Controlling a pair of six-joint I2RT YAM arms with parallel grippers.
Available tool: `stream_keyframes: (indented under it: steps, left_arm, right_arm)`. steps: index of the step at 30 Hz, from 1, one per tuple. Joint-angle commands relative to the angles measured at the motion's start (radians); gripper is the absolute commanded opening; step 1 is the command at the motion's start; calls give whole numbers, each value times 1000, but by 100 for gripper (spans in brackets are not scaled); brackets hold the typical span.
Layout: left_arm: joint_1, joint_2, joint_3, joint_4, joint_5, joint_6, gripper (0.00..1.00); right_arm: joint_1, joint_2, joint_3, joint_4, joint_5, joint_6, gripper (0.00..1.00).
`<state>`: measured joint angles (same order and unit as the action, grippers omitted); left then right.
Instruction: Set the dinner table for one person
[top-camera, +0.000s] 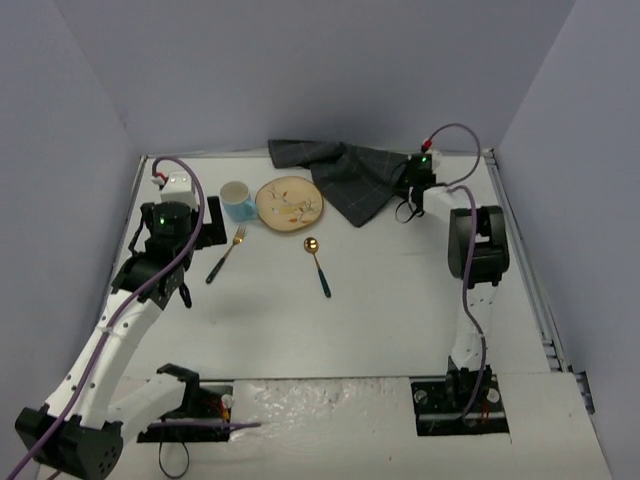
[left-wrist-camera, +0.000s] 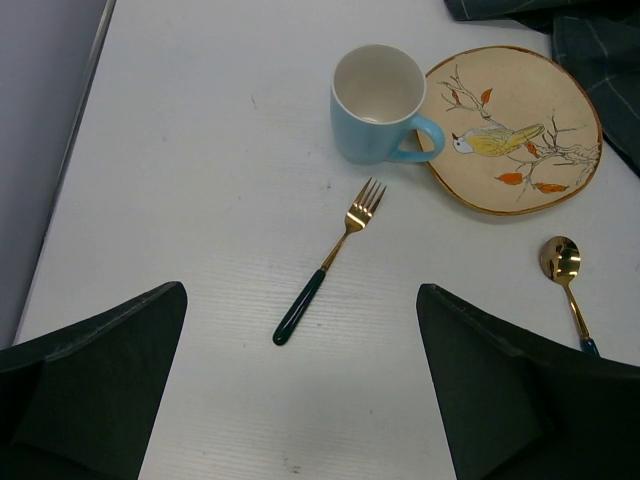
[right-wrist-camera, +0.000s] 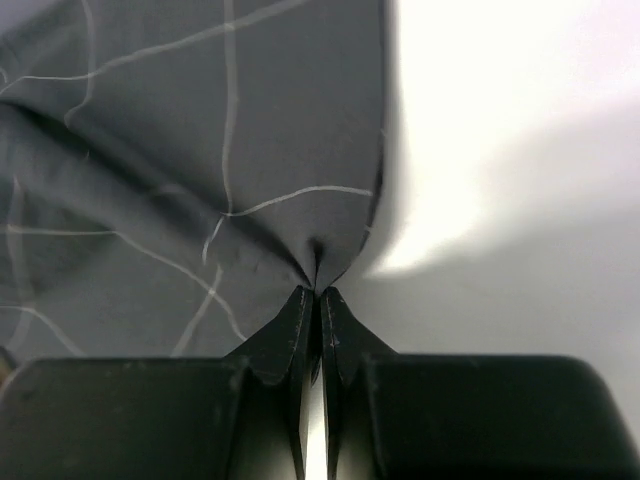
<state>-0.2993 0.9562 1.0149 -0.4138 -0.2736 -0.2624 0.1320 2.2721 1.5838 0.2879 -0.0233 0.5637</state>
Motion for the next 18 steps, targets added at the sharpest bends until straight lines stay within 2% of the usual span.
stream_keyframes:
  steps: [1,5,10,11,14,18]
  left_arm:
    - [2,30,37,59,41,20,97]
    - [-11,75,66,57,100,5,97]
    - [-34,132,138,27,172,-23,97]
    - [-37,143,151,23,181,-28,97]
    - [-47,173,177,0,213,-40,97]
    - [-61,206,188,-13,233,-40,97]
  right_arm:
    - [-141,-308,-121,-170,-47,-102,0]
    - [-237,-427,-284,-210,-59,-117,0]
    - [-319,-444,-362,-264,-58,-138,3]
    - [-322,-444,-364,-276,-39,-144,7]
    - [-309,-471,-358,-317,26,-171,45]
    - [-223,-570,-336,-330,175,-260,71]
